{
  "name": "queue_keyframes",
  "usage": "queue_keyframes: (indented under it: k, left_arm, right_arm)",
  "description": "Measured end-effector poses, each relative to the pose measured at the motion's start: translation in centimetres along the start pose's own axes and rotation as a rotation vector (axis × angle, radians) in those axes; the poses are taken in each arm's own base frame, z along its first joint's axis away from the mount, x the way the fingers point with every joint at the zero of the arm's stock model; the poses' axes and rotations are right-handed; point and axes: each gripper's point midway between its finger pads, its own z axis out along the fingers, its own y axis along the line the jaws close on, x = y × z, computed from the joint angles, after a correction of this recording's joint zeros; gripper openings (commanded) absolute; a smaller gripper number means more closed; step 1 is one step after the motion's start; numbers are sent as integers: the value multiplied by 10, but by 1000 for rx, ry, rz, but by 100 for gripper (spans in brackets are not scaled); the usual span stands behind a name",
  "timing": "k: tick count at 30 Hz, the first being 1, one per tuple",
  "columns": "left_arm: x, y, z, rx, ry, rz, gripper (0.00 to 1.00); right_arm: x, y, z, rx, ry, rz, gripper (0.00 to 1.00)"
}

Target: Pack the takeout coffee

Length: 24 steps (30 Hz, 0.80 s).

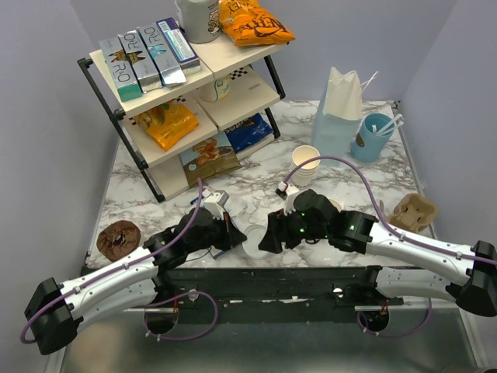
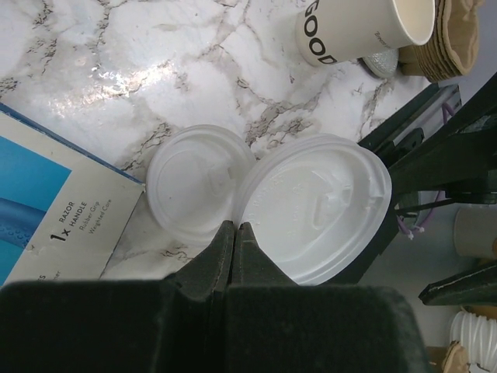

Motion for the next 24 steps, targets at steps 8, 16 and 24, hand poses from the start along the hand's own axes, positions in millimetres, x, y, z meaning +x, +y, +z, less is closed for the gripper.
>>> queue_keyframes:
  k: [8, 16, 24]
  left_arm:
    - [0, 1, 0, -3, -3, 1, 0]
    - [-1, 3, -3, -12, -10, 14, 0]
    - [0, 7, -3, -33, -10, 14, 0]
  right_arm:
    - [-7, 2, 5, 10, 4, -13, 68]
    - [-5, -19, 17, 156, 49, 36, 59]
    - [2, -39, 26, 266, 80, 66, 42]
